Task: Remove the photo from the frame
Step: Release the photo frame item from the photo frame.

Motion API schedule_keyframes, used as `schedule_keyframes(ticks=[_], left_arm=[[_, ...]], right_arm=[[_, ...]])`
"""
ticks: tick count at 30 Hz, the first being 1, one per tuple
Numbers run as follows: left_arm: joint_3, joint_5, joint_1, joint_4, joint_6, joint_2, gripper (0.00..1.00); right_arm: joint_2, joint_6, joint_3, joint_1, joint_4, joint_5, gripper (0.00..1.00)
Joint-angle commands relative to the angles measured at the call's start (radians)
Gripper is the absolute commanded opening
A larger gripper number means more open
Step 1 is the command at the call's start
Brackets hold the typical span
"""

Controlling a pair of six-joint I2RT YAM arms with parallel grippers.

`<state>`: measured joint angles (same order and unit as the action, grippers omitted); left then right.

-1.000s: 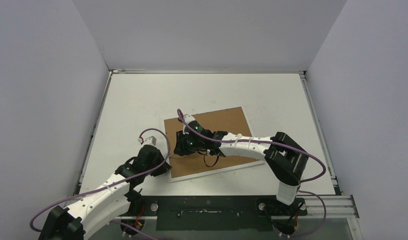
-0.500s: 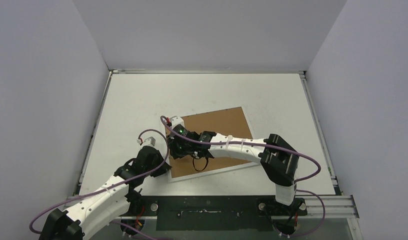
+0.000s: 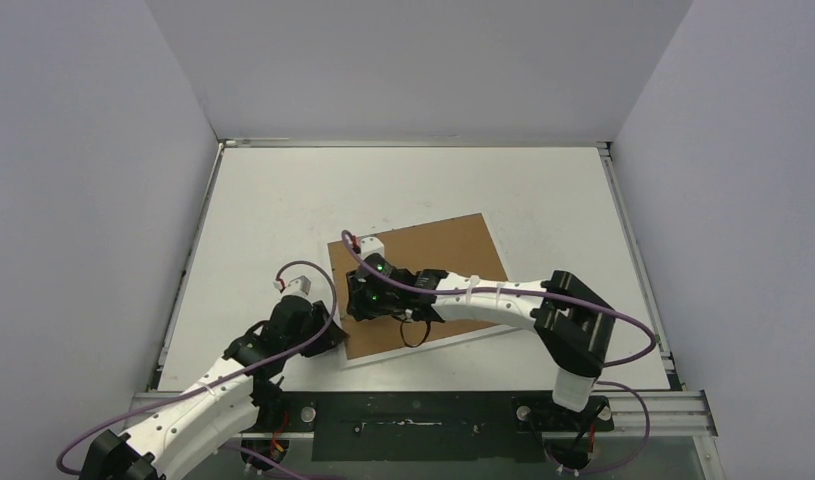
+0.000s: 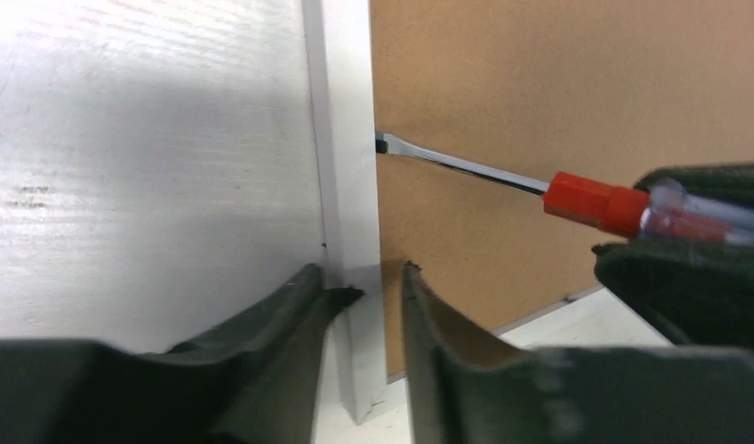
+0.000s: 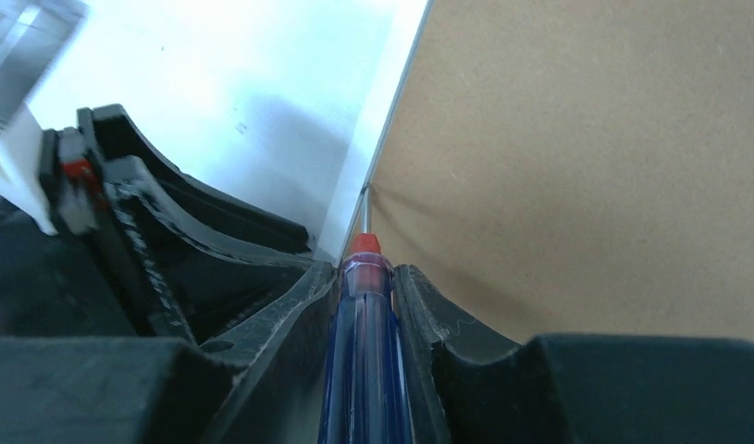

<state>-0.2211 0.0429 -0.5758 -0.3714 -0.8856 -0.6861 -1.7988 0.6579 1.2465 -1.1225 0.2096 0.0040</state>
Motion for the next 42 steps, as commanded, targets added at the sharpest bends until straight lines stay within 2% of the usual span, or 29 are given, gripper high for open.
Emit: schedule_keyframes(ticks=[1, 4, 9, 15, 19, 24, 27, 30, 35, 42], left_arm=[[-0.007, -0.021, -0.006, -0.055, 0.016, 0.085, 0.46], [-0.014, -0.022, -0.006, -0.063, 0.01, 0.158, 0.54], [-0.056, 0.04, -0.004, -0.148, 0.003, 0.207, 0.65], [-0.126, 0.104, 0.0, -0.224, -0.041, 0.112, 0.71], [-0.158, 0.116, 0.013, -0.202, -0.048, 0.056, 0.76], [-0.207, 0.075, 0.115, -0.152, -0.021, -0.029, 0.82], [-0.211, -0.037, 0.248, -0.069, 0.009, -0.122, 0.81], [-0.221, -0.141, 0.334, 0.008, 0.037, -0.221, 0.73], [-0.276, -0.153, 0.343, 0.039, 0.072, -0.339, 0.7], [-0.267, -0.156, 0.343, 0.07, 0.083, -0.364, 0.64]], right_arm=[[0.151, 0.098, -0.149, 0.075, -0.137, -0.088, 0.0], [0.222, 0.143, -0.252, 0.122, -0.234, -0.13, 0.0], [0.294, 0.147, -0.308, 0.153, -0.232, -0.135, 0.0], [0.301, 0.156, -0.332, 0.182, -0.281, -0.212, 0.0], [0.258, 0.18, -0.338, 0.187, -0.331, -0.247, 0.0], [0.203, 0.212, -0.356, 0.184, -0.404, -0.279, 0.0], [0.179, 0.227, -0.356, 0.18, -0.426, -0.283, 0.0], [0.159, 0.227, -0.348, 0.17, -0.434, -0.285, 0.0], [0.12, 0.24, -0.357, 0.17, -0.478, -0.298, 0.0], [0.065, 0.268, -0.36, 0.17, -0.53, -0.327, 0.0]])
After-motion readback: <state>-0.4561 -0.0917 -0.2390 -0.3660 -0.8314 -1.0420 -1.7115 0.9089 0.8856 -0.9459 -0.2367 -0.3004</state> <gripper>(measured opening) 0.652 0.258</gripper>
